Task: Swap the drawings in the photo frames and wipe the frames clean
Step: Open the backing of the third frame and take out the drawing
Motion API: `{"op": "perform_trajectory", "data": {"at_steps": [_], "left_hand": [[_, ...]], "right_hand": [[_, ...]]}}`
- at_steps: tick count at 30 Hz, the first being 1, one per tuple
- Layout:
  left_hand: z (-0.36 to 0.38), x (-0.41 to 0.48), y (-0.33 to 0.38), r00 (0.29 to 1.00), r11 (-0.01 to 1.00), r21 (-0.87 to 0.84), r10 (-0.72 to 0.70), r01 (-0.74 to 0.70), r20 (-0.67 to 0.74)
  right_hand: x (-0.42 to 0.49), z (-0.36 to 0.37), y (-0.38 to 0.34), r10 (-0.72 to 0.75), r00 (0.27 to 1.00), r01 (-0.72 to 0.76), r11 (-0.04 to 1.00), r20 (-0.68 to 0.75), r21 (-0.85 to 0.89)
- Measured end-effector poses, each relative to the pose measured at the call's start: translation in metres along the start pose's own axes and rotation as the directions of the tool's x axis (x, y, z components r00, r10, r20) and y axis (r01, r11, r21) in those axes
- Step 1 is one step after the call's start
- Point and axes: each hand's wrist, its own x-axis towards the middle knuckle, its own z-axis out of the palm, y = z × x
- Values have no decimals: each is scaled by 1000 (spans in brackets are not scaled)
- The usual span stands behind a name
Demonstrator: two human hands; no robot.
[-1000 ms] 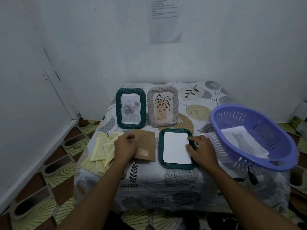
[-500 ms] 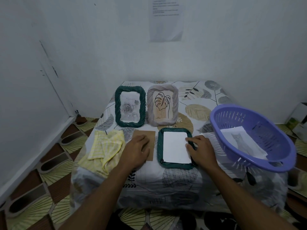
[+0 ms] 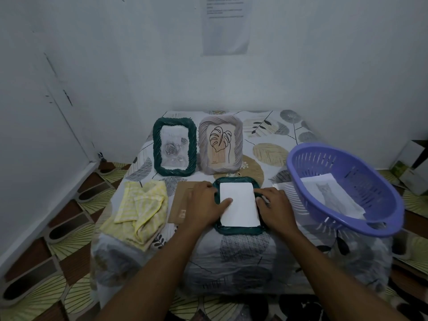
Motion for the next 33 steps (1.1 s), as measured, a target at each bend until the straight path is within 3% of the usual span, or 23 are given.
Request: {"op": "perform_trajectory", "data": {"at_steps": [5, 13, 27, 33], "left_hand": [[15, -1, 7, 993, 995, -61, -83, 78, -84], [15, -6, 10, 983, 996, -75, -51, 38, -177], [13, -7, 18, 979, 983, -176, -79, 46, -189], [10, -2, 22, 960, 950, -259, -222, 173, -172]], "right_hand": [[0, 0, 1, 7, 1000, -7, 1000, 15, -6], [-1, 0, -1, 22, 1000, -22, 1000, 4, -1], [-1, 1, 0, 55, 998, -56, 998, 16, 8], [-2, -4, -4, 34, 999, -34, 999, 15, 19]]}}
